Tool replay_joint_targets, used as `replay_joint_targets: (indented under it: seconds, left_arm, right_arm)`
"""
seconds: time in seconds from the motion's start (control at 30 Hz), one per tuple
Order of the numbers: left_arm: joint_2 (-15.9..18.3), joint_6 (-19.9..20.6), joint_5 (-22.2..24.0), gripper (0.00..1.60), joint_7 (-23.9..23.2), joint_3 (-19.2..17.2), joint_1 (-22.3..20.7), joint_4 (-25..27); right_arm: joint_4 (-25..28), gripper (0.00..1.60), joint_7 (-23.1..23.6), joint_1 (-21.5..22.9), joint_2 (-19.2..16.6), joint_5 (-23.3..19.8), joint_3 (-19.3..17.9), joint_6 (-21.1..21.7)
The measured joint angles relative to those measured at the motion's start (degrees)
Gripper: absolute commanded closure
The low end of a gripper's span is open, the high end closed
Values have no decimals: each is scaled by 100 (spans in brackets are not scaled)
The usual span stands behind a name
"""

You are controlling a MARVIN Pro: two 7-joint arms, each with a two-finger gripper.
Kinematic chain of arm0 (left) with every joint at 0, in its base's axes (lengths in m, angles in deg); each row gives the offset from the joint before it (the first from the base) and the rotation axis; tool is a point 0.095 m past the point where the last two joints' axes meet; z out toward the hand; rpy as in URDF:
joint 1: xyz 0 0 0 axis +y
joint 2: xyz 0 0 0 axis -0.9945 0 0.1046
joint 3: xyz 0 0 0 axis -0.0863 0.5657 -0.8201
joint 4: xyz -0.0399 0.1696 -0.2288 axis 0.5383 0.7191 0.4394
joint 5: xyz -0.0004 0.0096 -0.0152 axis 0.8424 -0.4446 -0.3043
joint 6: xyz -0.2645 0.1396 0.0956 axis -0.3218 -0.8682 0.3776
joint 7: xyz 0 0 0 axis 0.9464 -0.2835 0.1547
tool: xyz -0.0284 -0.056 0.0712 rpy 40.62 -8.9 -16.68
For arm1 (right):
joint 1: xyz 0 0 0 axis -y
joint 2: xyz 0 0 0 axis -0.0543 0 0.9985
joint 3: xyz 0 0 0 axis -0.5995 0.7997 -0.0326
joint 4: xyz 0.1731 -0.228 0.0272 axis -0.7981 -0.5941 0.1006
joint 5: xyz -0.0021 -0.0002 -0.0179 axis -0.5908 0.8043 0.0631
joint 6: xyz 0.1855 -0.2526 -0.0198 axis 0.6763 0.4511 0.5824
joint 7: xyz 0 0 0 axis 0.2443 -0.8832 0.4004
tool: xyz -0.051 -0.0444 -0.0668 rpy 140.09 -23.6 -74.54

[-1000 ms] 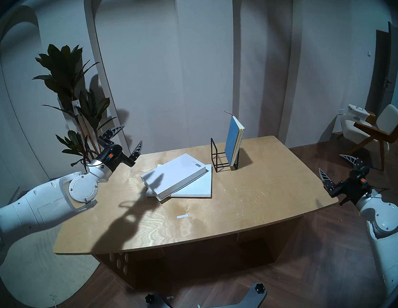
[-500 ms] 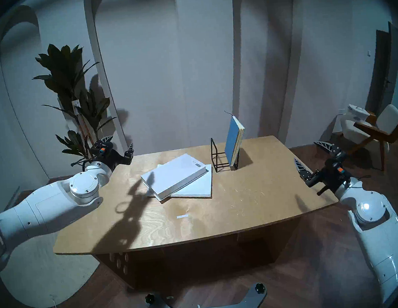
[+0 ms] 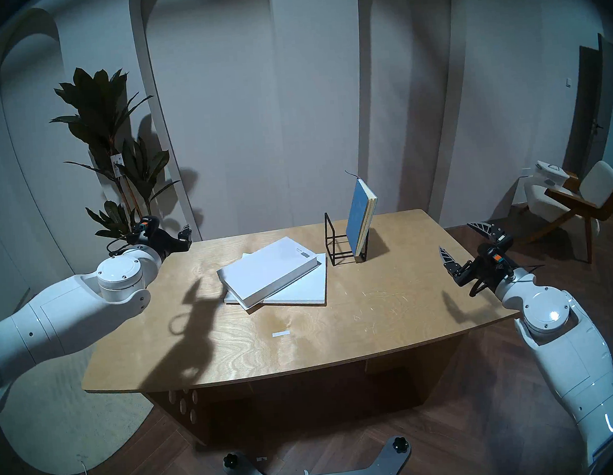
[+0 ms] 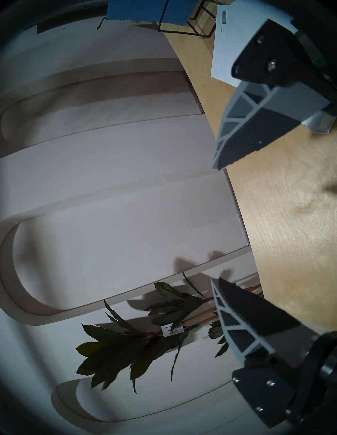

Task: Stack the books into one stack

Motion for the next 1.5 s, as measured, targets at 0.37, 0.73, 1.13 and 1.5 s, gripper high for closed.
replay_joint_targets:
  seconds: [0.37,0.73,1.13,1.5]
  left_arm:
    - [100,225,256,0,105,-51,-7,115]
    - [158,414,440,0,185,-70,-22,220]
    - [192,497,502,0,247,-76,-41,288]
    - [212,492,493,0,290,-76,-48,327]
  right_arm:
    - [-56,0,-589,578,446,-291,508,-74]
    - [-572,0,-1064,1197,1178,-854,979,-69]
    - [-1002,0,-959,1833,1588,-1162,1359,248]
    - [-1149,0,-660,2393,1888,-1062,1848,588]
